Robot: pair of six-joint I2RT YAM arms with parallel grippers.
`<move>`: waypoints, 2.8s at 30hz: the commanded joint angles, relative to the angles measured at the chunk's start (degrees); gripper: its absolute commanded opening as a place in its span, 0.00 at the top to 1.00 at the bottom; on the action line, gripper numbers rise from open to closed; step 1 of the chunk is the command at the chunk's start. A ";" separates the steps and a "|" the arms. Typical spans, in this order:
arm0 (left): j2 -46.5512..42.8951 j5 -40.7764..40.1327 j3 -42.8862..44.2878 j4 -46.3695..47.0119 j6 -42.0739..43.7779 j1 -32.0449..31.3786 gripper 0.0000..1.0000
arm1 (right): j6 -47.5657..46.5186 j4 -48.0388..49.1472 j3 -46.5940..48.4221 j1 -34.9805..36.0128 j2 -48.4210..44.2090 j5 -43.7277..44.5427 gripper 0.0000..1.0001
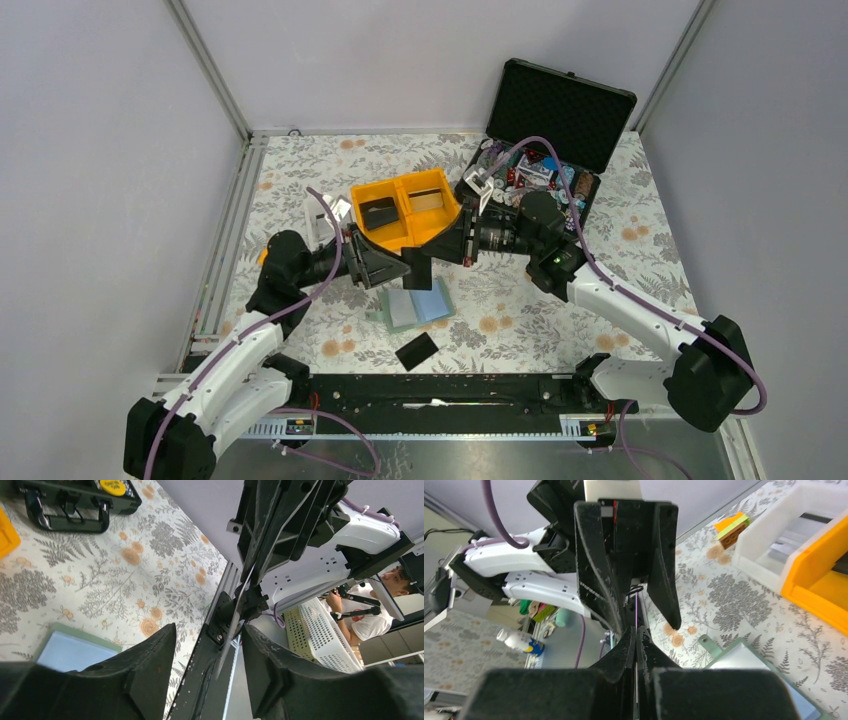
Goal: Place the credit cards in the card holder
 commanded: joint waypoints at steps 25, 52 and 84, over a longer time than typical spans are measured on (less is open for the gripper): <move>7.53 -21.37 -5.36 -5.52 -11.80 -1.64 1.00 | -4.92 -21.57 -3.96 1.12 3.63 30.02 0.38; 20.24 -26.64 -13.84 1.82 -16.71 -1.82 1.00 | -4.49 -22.88 -3.36 -1.03 24.28 22.83 0.64; 25.46 -23.99 -18.96 16.77 -21.89 -1.82 1.00 | -1.39 -19.89 -4.76 -2.75 27.74 18.27 0.76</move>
